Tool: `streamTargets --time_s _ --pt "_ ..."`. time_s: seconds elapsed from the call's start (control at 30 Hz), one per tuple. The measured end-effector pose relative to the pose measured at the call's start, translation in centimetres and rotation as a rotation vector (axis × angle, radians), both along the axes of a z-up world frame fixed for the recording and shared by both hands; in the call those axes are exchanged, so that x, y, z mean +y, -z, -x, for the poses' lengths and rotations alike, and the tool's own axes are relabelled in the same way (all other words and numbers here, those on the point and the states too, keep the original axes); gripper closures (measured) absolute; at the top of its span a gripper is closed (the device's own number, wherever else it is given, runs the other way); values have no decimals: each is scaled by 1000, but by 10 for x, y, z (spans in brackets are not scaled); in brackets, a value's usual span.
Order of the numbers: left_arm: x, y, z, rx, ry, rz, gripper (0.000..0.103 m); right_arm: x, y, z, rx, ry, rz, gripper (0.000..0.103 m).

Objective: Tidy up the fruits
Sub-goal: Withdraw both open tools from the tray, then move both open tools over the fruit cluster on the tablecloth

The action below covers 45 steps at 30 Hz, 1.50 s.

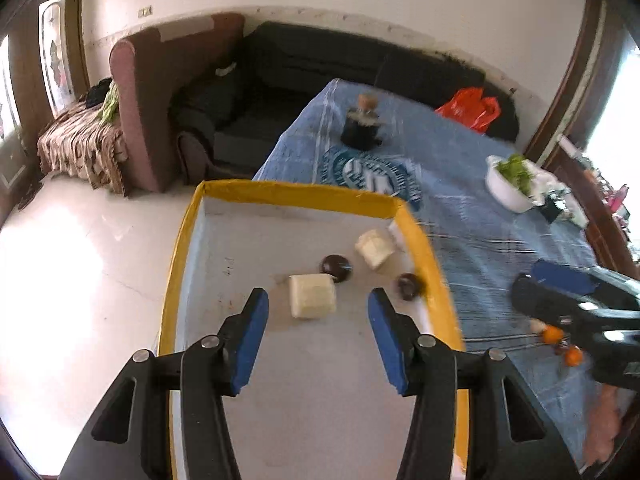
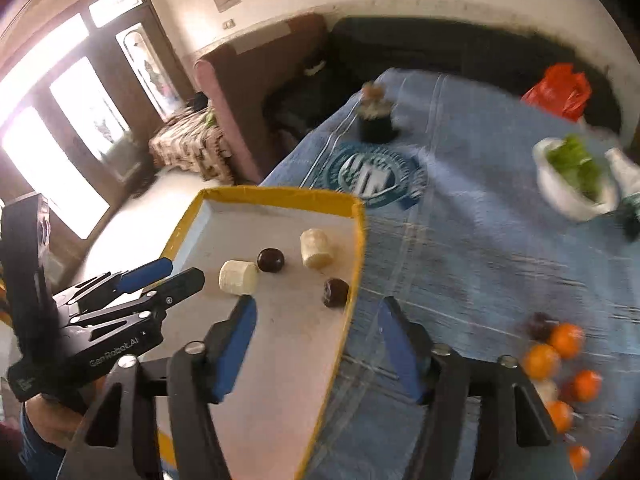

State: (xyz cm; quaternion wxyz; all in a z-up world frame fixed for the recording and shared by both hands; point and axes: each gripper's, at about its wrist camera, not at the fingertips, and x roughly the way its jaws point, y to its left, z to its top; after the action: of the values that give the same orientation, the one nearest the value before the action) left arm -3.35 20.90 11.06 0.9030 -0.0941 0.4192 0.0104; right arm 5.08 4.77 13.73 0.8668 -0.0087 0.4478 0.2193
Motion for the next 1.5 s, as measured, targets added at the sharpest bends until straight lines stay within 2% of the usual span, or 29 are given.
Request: streamTargets --time_s 0.07,0.13,0.27,0.43,0.57,0.93,1.23,1.4,1.5 --pt "-9 -11 14 -39 19 21 51 -5 -28 30 -32 -36 -9 21" --pt "-21 -20 26 -70 43 29 48 -10 -53 66 -43 -148 -83 9" --pt "-50 -32 42 -119 93 30 47 -28 -82 139 20 -337 -299 9" --pt "-89 -41 56 -146 173 62 47 -40 -105 204 -51 -431 -320 9" --pt "-116 -40 63 -147 229 54 46 -53 -108 228 -75 -452 -323 9" --pt "-138 -26 63 -106 264 42 45 -71 -103 240 -96 -475 -349 9" --pt "-145 -16 56 -77 275 43 45 -77 -94 232 -61 -463 -386 9" --pt "-154 -13 53 -66 293 46 46 -107 -69 208 -41 -339 -376 9" --pt "-165 -9 51 -55 318 47 46 -155 -46 180 -85 -106 -324 9"
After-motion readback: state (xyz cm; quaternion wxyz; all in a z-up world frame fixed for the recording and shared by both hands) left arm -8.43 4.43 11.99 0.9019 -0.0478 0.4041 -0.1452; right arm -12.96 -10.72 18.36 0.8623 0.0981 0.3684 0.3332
